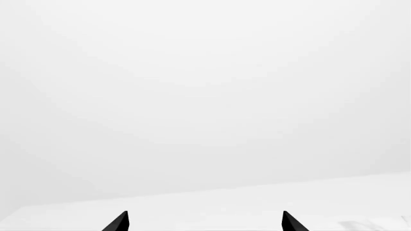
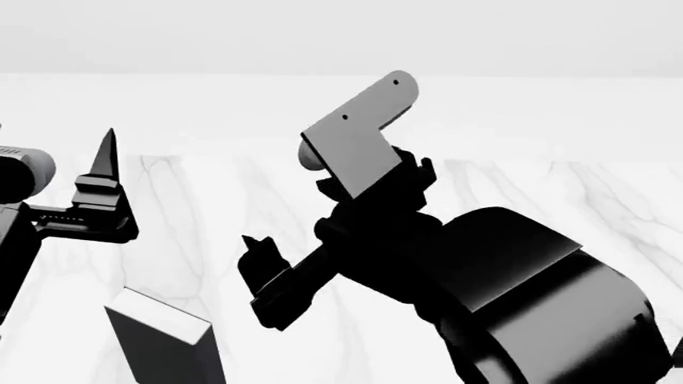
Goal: Pick up the book on the left and place it on top of the shelf.
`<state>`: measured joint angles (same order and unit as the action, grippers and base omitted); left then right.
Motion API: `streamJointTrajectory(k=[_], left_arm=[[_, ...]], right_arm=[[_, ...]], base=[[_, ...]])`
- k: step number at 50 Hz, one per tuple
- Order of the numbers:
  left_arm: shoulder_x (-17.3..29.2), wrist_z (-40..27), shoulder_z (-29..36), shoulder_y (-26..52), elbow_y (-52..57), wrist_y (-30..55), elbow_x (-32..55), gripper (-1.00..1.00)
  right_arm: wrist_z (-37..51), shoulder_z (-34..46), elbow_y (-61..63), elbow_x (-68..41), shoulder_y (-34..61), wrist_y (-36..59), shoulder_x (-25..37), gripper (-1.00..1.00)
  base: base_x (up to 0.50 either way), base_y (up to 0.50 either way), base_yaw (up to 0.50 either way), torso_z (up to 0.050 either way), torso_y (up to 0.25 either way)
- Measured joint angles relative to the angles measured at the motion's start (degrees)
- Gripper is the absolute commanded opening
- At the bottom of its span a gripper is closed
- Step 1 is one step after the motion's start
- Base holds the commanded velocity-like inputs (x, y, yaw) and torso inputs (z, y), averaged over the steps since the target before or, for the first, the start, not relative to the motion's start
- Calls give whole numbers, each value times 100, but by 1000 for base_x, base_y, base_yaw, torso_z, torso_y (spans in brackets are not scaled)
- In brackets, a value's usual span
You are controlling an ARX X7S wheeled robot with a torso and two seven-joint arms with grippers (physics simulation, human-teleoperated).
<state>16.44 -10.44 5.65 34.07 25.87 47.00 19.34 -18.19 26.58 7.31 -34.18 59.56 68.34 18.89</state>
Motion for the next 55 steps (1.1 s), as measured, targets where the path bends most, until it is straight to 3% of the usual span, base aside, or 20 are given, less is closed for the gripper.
streamJointTrajectory(k=[26,55], left_arm=[[34,-42,53,-20,-61,-54,24,100],[82,-76,81,-17,-77,-85,79,100]], right_arm=[[-793,810,-531,-5,-48,-553,-108,100],[-1204,1525,-2166,527,-2,-1691,-782,100]], base=[[0,0,0,0,0],[0,0,0,0,0]])
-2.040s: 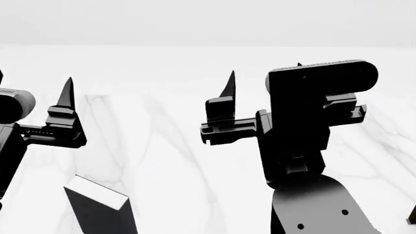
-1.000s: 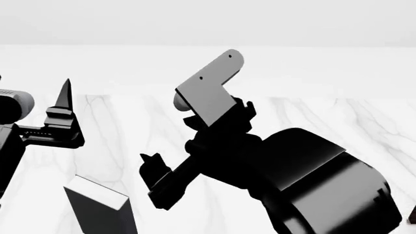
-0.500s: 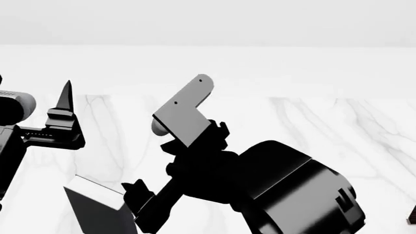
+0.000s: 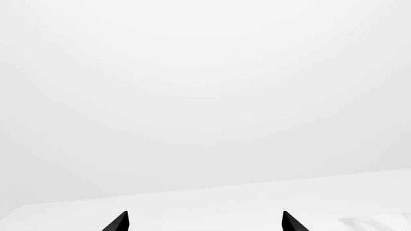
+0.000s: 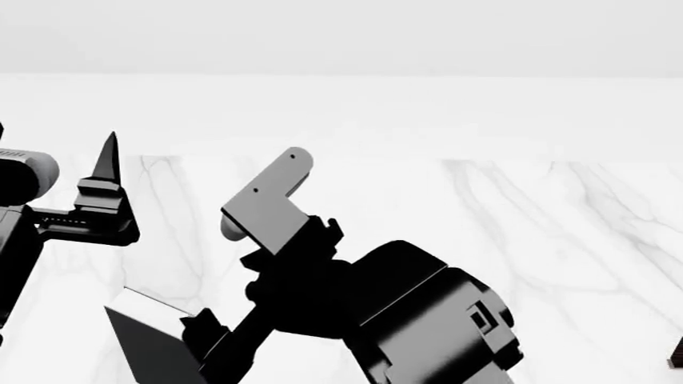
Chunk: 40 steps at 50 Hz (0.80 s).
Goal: Pick up the book on the left and place it on top of the shelf.
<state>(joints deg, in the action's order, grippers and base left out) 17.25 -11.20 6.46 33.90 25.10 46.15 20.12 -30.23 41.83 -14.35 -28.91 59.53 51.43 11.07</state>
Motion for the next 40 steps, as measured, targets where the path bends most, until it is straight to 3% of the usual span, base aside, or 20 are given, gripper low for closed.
streamJointTrajectory(k=[40], left_arm=[[79,-80,6,-72,91,-6,83,100]], right_arm=[[-475,689,-2298,303,163,-1342,-920,100]], base=[[0,0,0,0,0]])
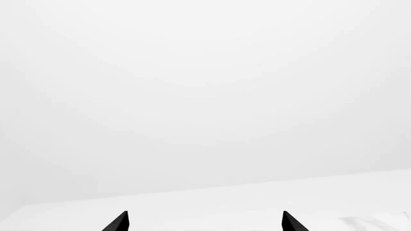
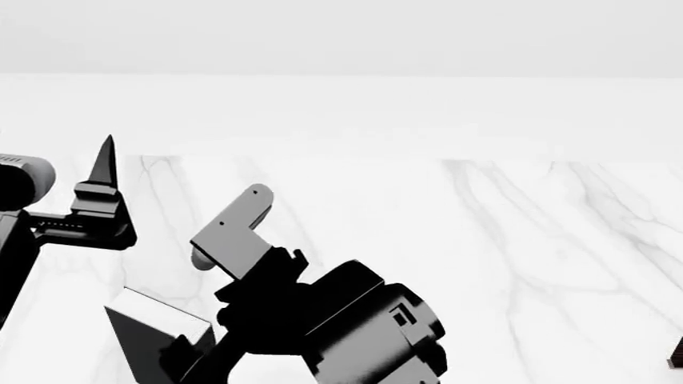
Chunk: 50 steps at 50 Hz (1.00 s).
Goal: Pick up the book on the left and place it on top of the shelf.
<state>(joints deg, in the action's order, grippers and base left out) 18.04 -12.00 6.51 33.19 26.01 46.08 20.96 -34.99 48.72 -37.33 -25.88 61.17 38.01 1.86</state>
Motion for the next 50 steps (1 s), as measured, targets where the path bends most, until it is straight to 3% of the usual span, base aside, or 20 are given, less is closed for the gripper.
streamJointTrajectory(k=[10,35,50], left_arm=[[19,-15,3,-18,8,-13,18,100],[42,-45,24,-37,-41,-77,44,100],[60,-68,31,-54,-61,-109,64,100]], right_arm=[[62,488,-556,-373,141,-379,-111,100],[550,2727,-1511,-2504,734,-1122,-177,100],[687,3494,-1667,-3262,909,-1362,-182,100]], base=[[0,0,0,0,0],[0,0,0,0,0],[0,0,0,0,0]])
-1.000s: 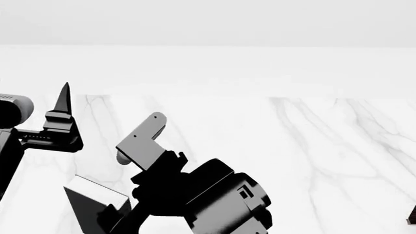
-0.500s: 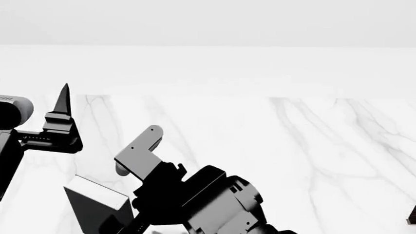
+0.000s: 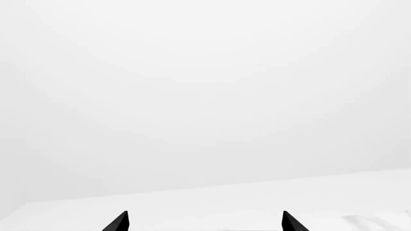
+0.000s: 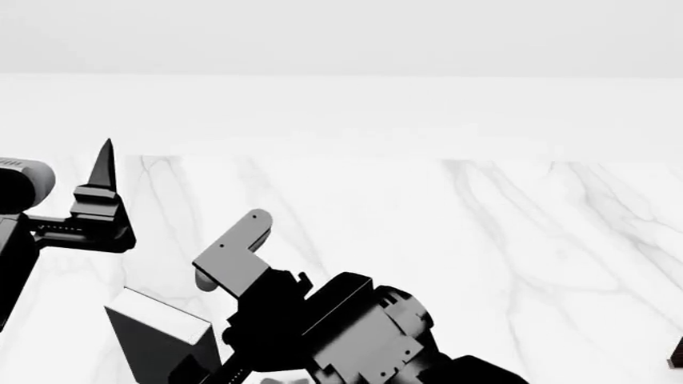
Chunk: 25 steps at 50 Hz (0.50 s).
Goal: Pick up the book on the left and place it on top of the shelf.
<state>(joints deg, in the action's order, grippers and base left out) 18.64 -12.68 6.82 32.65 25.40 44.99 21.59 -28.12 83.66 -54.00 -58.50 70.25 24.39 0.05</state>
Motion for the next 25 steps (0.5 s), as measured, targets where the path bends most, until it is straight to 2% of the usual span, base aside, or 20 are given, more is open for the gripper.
streamJointTrajectory(k=[19,20,25], left_arm=[[26,-23,9,-29,-11,-36,30,100],[27,-24,9,-30,-11,-37,32,100],[33,-31,12,-35,-11,-44,40,100]], right_arm=[[-19,279,65,-300,63,-185,21,100],[-16,282,65,-307,63,-191,20,-100],[-10,294,60,-331,61,-212,20,-100]], base=[[0,0,0,0,0],[0,0,0,0,0],[0,0,0,0,0]])
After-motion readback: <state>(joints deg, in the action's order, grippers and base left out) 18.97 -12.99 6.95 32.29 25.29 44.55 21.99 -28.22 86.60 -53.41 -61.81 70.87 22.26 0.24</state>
